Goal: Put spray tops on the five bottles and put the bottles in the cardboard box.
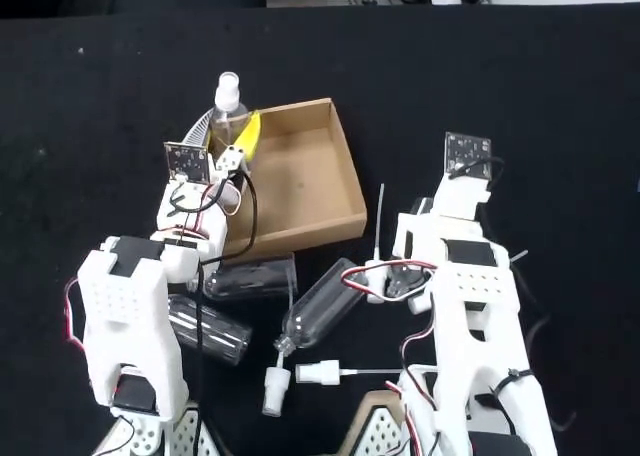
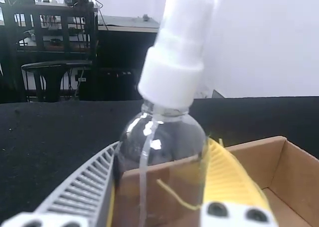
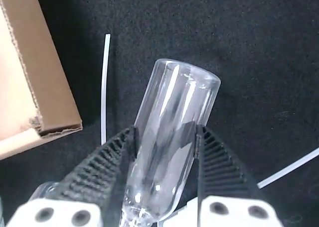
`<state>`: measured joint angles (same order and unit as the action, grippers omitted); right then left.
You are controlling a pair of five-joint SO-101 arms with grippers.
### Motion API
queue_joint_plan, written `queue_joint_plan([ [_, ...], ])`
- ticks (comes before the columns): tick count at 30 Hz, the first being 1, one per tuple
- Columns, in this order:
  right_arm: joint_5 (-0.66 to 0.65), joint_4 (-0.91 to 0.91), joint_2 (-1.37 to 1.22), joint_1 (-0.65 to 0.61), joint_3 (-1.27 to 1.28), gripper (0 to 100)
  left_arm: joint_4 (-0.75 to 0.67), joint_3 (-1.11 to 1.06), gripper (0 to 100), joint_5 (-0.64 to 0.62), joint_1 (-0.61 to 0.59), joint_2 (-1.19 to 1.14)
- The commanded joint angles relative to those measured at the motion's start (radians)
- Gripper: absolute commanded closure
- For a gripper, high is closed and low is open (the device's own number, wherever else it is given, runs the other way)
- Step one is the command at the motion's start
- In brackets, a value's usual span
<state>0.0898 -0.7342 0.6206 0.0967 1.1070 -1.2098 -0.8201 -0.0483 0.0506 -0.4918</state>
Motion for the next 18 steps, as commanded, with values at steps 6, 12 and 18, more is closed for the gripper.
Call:
queue_joint_plan([
  [6, 0.005, 0.026, 0.047, 0.026, -0.001, 84.3, -0.02, 0.013, 78, -0.002, -0.021, 0.015],
  [12, 0.005, 0.026, 0.047, 0.026, -0.001, 84.3, -0.015, 0.005, 68, -0.002, -0.022, 0.015],
  [18, 0.005, 0.026, 0.047, 0.026, -0.001, 84.3, -0.02, 0.005, 66, 0.0, -0.024, 0.015],
])
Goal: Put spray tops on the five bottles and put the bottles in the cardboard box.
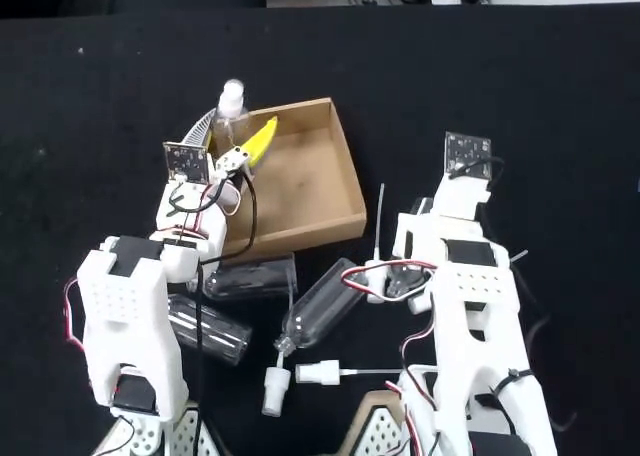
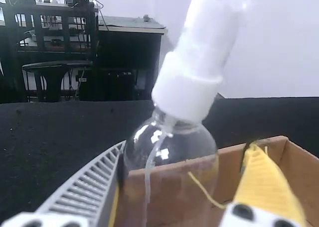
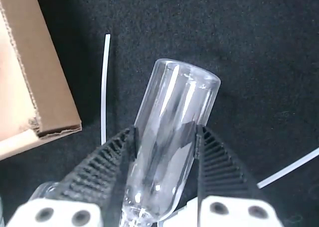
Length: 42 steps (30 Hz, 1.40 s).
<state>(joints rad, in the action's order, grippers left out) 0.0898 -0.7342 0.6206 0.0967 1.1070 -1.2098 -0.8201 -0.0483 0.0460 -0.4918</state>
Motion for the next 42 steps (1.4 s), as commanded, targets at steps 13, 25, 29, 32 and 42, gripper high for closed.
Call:
queue_joint_plan([
  [13, 0.005, 0.026, 0.047, 0.026, -0.001, 84.3, 0.319, -0.117, 66, -0.008, -0.059, 0.445],
  [25, 0.005, 0.017, 0.048, 0.026, -0.01, 84.3, 1.114, -0.208, 66, -0.008, -0.067, 0.961],
  [29, 0.003, -0.037, 0.048, 0.028, -0.061, 84.3, 1.355, -0.217, 66, -0.009, -0.067, 1.12],
  [32, 0.003, -0.126, 0.048, 0.028, -0.124, 84.3, 1.521, -0.217, 66, -0.002, -0.067, 1.217],
  [42, -0.133, -0.456, 0.039, -0.014, -0.464, 84.4, 1.843, -0.225, 66, -0.009, -0.058, 1.324],
])
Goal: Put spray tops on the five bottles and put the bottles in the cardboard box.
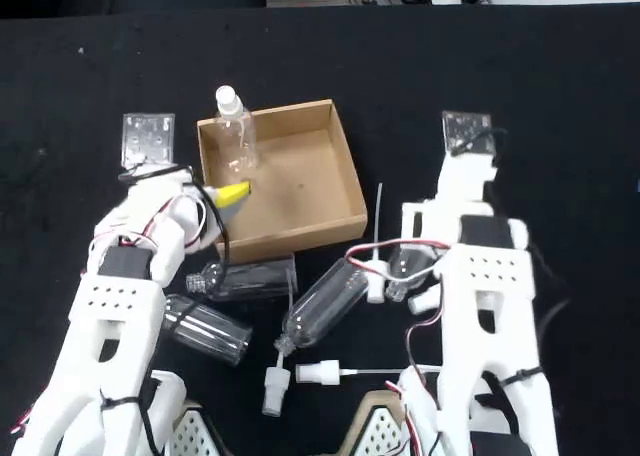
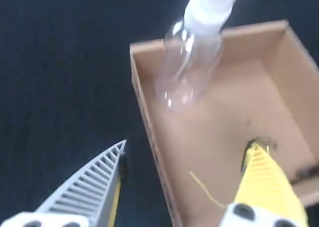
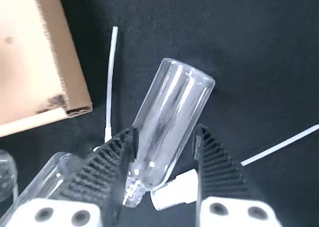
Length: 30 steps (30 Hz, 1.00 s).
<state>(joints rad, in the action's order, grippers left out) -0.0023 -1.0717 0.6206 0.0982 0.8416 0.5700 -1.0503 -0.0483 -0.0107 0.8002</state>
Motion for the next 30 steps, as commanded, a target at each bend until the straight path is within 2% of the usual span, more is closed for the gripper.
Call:
queue_joint_plan([
  [1, -0.049, -0.144, 0.039, -0.037, -0.243, 84.4, 0.06, -0.001, 66, -0.009, -0.001, 0.021],
  [7, -0.049, -0.169, -0.058, -0.19, -0.397, 84.4, 0.058, 0.008, 66, -0.023, -0.004, -0.106],
  [11, -0.043, -0.087, -0.234, -0.233, -0.421, 84.4, 0.061, 0.051, 66, -0.071, -0.008, -0.189],
  [16, -0.037, 0.028, -0.381, -0.25, -0.415, 84.4, 0.06, 0.073, 67, -0.072, -0.004, -0.233],
  [23, 0.02, 0.08, -0.423, -0.259, -0.421, 84.4, 0.06, 0.074, 85, -0.072, 0.001, -0.236],
  [27, 0.021, 0.077, -0.421, -0.299, -0.421, 84.4, 0.063, 0.067, 87, -0.074, 0.021, -0.233],
  [30, 0.075, 0.087, -0.421, -0.331, -0.421, 84.4, 0.064, 0.065, 88, -0.074, 0.053, -0.242],
])
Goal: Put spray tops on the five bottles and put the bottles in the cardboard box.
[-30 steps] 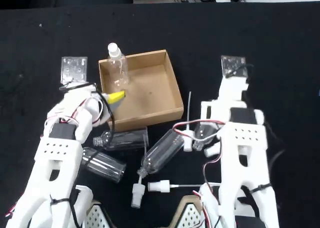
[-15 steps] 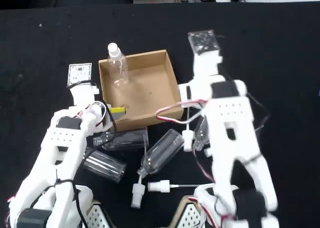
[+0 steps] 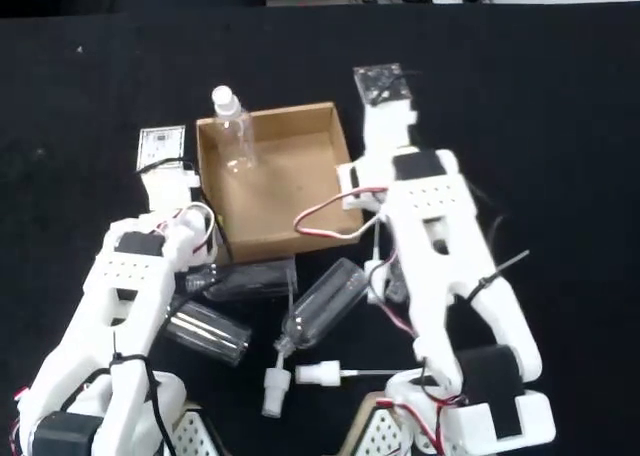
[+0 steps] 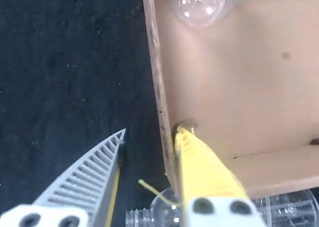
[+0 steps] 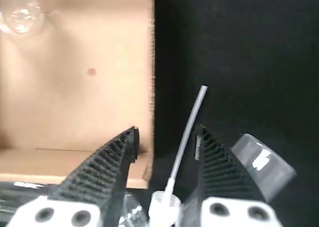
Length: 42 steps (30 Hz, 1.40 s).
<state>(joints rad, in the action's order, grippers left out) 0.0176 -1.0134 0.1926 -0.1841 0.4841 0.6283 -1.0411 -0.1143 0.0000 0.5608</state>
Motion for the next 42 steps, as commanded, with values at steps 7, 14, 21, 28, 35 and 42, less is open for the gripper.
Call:
queue_joint_plan([
  [7, 0.133, 0.103, 0.005, -0.055, -0.002, 84.4, 0.003, 0.054, 88, -0.008, 0.048, -0.003],
  [14, 0.13, 0.169, 0.005, -0.055, 0.079, 84.4, 0.0, 0.036, 93, 0.002, 0.053, 0.006],
  [21, 0.132, 0.172, 0.005, -0.054, 0.131, 84.4, 0.0, 0.036, 97, 0.002, 0.056, 0.006],
  [28, 0.132, 0.172, 0.007, -0.055, 0.174, 84.4, 0.009, 0.033, 97, 0.003, 0.068, 0.006],
  [35, 0.129, 0.163, 0.007, -0.055, 0.18, 88.5, 0.003, 0.015, 97, 0.003, 0.116, 0.008],
  [42, 0.127, 0.11, 0.007, -0.055, 0.196, 88.9, 0.008, 0.015, 97, 0.003, 0.114, 0.008],
])
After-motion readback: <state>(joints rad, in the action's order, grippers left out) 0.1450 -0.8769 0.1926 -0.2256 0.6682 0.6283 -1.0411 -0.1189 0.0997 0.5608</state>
